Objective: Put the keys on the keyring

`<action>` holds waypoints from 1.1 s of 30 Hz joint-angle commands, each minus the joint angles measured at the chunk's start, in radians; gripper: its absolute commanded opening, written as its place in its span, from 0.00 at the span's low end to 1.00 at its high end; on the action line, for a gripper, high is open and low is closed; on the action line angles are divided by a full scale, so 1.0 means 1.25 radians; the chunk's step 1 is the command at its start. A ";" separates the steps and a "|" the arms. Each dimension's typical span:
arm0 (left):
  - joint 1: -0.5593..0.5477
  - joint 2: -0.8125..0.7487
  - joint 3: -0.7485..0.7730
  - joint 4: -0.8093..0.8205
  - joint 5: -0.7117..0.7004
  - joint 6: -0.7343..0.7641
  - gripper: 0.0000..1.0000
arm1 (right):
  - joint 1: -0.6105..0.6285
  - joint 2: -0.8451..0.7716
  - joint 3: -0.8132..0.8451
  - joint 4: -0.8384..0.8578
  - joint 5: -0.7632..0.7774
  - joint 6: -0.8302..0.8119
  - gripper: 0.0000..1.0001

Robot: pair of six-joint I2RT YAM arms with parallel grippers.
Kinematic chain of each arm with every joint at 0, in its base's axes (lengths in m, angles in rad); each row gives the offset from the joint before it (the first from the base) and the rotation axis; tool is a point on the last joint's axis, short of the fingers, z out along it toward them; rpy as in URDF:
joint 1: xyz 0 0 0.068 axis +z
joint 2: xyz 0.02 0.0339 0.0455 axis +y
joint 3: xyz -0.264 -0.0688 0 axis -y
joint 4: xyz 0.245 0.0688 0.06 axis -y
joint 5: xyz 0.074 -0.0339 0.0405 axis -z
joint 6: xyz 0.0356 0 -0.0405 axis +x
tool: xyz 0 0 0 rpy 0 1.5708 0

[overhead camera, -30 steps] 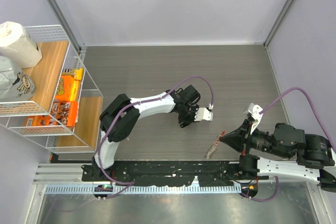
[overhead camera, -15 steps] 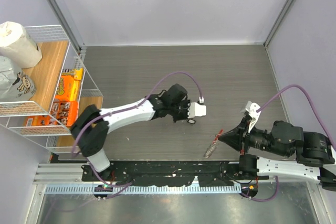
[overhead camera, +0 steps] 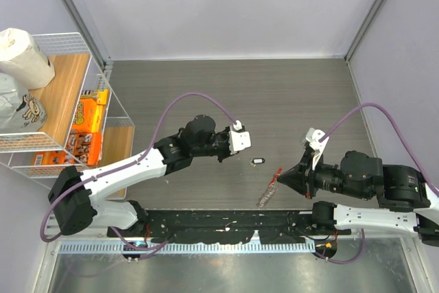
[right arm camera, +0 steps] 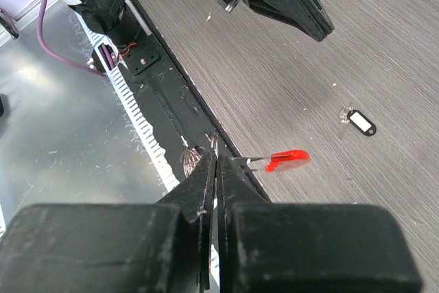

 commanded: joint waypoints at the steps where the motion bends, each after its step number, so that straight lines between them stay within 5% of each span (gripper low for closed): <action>1: -0.004 0.026 0.005 0.055 0.019 -0.069 0.00 | 0.003 0.001 0.038 0.015 0.026 0.012 0.05; 6: -0.003 0.158 0.100 -0.029 0.007 -0.121 0.20 | 0.003 -0.012 0.036 0.000 0.048 0.046 0.05; 16: 0.035 0.412 0.238 -0.094 0.132 -0.070 0.36 | 0.005 -0.049 0.019 -0.015 0.048 0.073 0.09; 33: 0.066 0.530 0.305 -0.139 0.172 -0.020 0.37 | 0.003 -0.071 -0.013 0.008 0.029 0.044 0.11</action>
